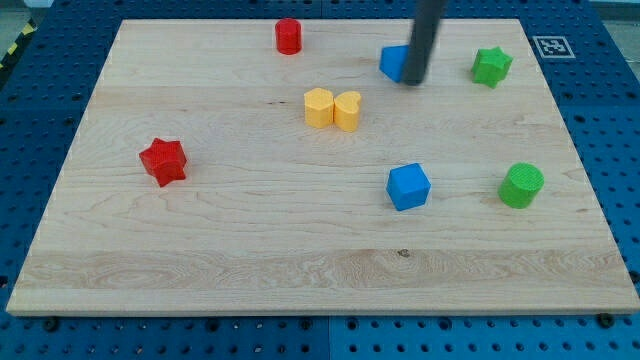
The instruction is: Move the blue triangle to the right of the red circle
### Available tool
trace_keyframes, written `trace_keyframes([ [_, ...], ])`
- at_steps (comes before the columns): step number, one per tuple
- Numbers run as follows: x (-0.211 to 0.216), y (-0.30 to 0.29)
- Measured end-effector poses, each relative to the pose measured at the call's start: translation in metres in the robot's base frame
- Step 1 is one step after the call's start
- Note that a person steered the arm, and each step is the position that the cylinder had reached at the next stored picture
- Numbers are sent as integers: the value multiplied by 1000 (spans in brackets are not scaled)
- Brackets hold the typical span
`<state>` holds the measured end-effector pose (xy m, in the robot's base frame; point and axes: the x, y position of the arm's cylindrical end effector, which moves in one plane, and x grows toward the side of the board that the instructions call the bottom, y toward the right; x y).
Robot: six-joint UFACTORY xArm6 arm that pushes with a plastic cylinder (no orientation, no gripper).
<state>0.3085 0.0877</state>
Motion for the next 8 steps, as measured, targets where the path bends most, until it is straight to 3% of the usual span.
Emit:
trace_keyframes([
  [1,-24,-77],
  [2,-8,-63],
  [3,22,-2],
  [4,14,62],
  [5,-14,47],
  [7,-54,-100],
  [8,-54,-87],
])
